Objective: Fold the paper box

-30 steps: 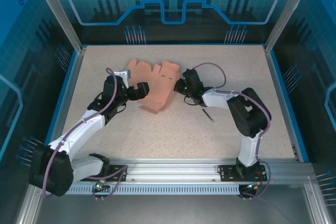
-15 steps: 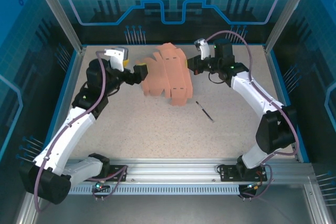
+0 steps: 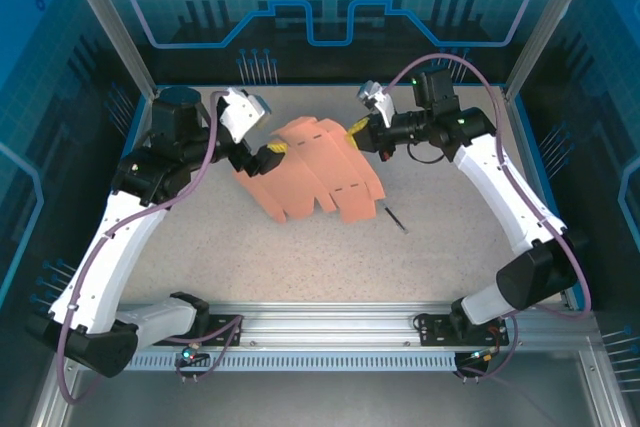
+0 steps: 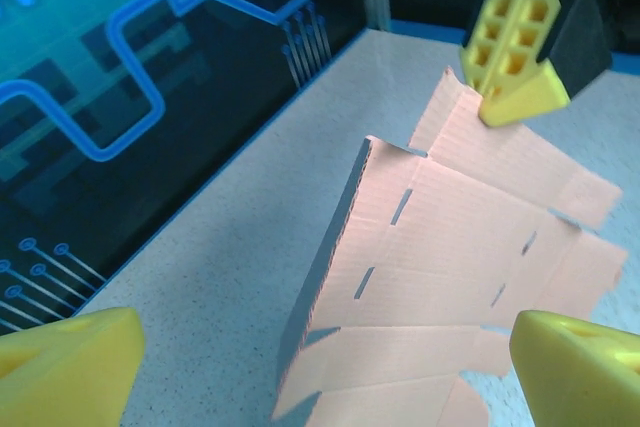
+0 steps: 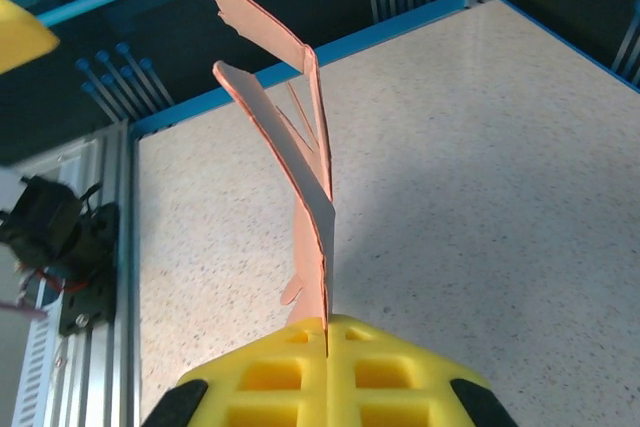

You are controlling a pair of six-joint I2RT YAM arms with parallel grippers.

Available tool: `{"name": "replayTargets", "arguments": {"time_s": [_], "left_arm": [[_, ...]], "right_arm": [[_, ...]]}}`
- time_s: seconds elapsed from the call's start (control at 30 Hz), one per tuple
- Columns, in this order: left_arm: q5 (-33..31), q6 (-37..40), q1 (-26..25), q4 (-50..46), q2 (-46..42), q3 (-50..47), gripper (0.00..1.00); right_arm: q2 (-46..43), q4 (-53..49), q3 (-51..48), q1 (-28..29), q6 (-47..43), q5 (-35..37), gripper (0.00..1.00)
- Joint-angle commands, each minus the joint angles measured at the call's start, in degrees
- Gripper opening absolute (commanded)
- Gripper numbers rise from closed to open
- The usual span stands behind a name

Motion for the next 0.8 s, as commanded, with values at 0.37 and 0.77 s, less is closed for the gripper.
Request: {"name": "replayTargets", "arguments": {"time_s": [0.37, 0.77], "left_arm": [[6.4, 9.3, -4.3, -11.2, 4.3, 3.5, 0.86], [14.9, 3.5, -4.2, -13.8, 6.1, 1.3, 0.42]], "right_arm": [[-1.8, -10.7, 3.2, 6.8, -12.6, 0.5, 0.00], [-2.0, -12.0, 3.5, 7.1, -15.5, -0.6, 0.00]]}}
